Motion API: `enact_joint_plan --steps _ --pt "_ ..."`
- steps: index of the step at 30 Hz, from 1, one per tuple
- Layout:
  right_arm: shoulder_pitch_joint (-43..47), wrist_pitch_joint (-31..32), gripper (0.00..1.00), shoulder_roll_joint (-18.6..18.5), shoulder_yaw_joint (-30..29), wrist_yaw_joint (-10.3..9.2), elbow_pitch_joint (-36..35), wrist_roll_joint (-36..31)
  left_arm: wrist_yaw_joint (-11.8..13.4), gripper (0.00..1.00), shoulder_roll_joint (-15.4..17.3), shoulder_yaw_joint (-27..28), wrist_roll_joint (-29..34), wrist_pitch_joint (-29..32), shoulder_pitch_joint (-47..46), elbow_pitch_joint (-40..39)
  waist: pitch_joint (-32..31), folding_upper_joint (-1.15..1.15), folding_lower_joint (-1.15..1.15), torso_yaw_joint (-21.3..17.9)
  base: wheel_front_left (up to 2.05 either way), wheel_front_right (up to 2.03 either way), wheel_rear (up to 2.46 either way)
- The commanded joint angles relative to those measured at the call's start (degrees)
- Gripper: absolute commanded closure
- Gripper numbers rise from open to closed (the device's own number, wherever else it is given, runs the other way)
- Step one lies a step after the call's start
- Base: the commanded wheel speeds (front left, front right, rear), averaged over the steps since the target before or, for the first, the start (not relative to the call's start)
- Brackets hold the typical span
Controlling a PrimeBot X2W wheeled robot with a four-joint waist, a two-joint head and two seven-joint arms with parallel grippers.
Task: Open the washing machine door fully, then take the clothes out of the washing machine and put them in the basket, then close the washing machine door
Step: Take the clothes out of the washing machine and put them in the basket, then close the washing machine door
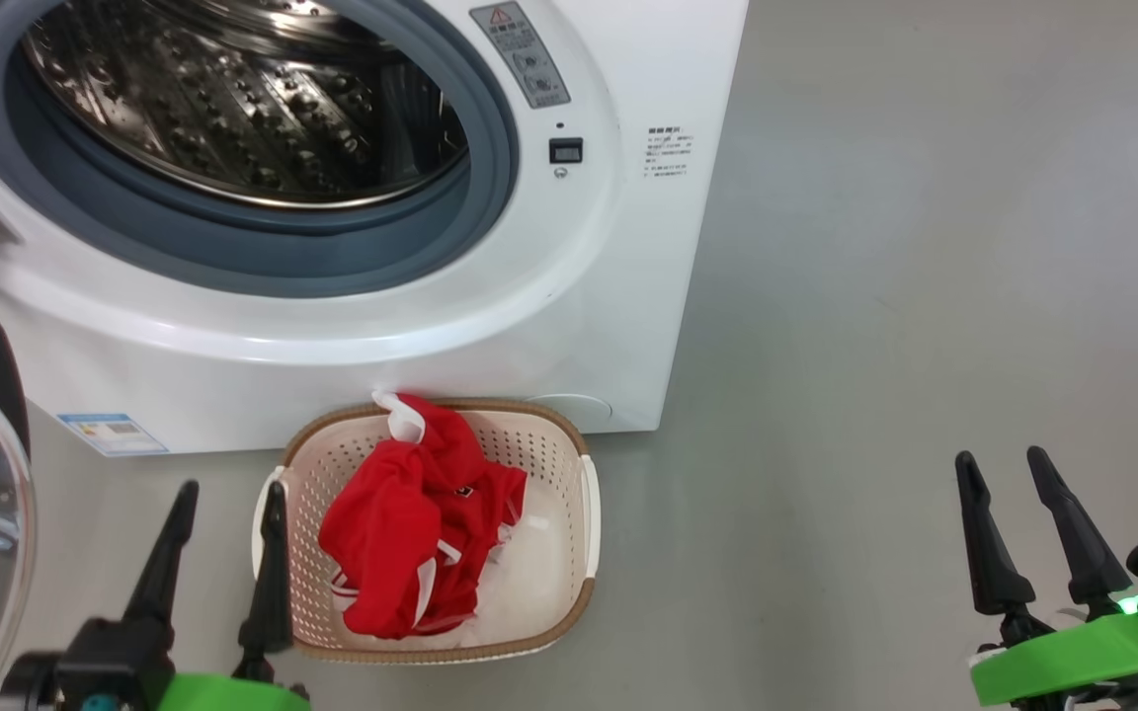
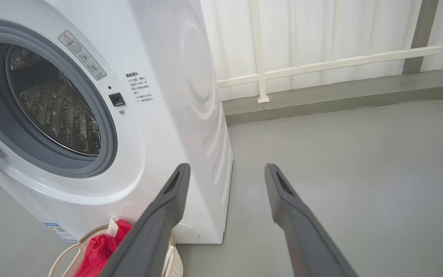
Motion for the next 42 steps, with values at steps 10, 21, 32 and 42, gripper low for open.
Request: enact_joint_plan --steps 10,21,32,42 --pt "3.33 -0.36 0.0 -0.99 -0.58 0.37 -1.27 0.02 1.05 0.0 1.03 1.49 -1.91 -0.28 5.98 -4.44 -2.82 0.0 0.0 0.06 0.0 0.0 0.0" --pt "5.58 -0.36 0.0 -0.59 -1.36 0.37 -1.45 0.03 1.86 0.0 1.03 1.24 -2.39 -0.28 8.82 -5.6 -4.49 0.0 0.0 0.46 0.0 0.0 0.0" --pt "5.84 -0.36 0.0 -0.54 -1.61 0.37 -1.56 -0.03 1.77 0.0 1.03 1.06 -2.57 -0.28 8.93 -5.7 -4.46 0.0 0.0 0.54 0.0 0.0 0.0" --pt "5.81 -0.36 0.0 -0.48 -1.59 0.37 -1.61 -0.08 1.75 0.0 1.03 0.85 -2.31 -0.28 8.83 -5.64 -4.35 0.0 0.0 0.61 -0.03 0.03 0.0"
